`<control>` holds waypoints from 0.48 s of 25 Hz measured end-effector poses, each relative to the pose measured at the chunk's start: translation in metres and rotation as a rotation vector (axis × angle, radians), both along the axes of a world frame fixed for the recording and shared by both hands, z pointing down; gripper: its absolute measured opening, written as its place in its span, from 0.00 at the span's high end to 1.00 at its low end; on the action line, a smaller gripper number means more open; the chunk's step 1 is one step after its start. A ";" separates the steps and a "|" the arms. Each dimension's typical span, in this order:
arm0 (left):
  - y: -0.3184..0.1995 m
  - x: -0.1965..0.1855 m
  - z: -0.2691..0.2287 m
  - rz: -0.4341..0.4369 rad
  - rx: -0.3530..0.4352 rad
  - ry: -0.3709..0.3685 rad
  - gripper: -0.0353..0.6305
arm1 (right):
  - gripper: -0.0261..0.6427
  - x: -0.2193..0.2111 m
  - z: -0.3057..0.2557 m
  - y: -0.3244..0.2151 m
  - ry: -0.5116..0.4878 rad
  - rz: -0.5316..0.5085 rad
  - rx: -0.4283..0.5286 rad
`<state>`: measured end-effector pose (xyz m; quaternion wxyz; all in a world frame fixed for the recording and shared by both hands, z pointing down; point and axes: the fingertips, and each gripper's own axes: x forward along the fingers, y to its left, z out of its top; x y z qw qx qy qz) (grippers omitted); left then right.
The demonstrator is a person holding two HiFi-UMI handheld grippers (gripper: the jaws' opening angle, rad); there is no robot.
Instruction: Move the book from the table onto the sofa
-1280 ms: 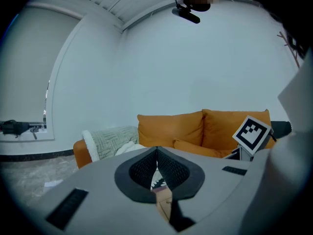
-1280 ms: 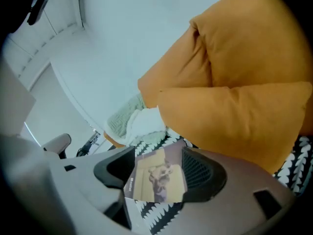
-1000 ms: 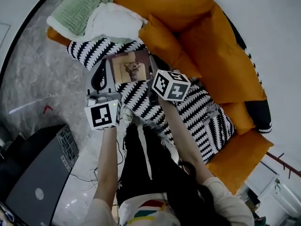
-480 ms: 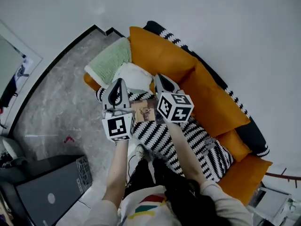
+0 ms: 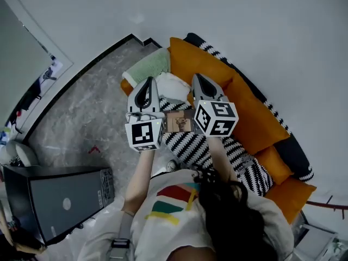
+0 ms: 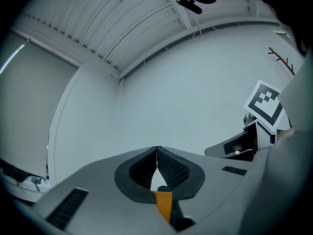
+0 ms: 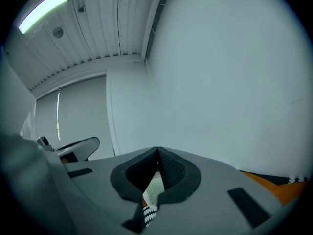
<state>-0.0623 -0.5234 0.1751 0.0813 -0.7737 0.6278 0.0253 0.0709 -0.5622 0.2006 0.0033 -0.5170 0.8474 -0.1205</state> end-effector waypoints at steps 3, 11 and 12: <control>0.019 -0.008 -0.010 -0.028 0.017 0.025 0.94 | 0.94 -0.004 -0.005 0.019 -0.003 -0.037 0.003; 0.026 -0.002 -0.009 -0.025 0.004 -0.002 0.94 | 0.94 -0.014 -0.002 0.037 -0.016 -0.086 -0.016; 0.026 0.002 -0.009 -0.020 0.003 -0.005 0.94 | 0.94 -0.014 -0.003 0.038 -0.008 -0.091 -0.010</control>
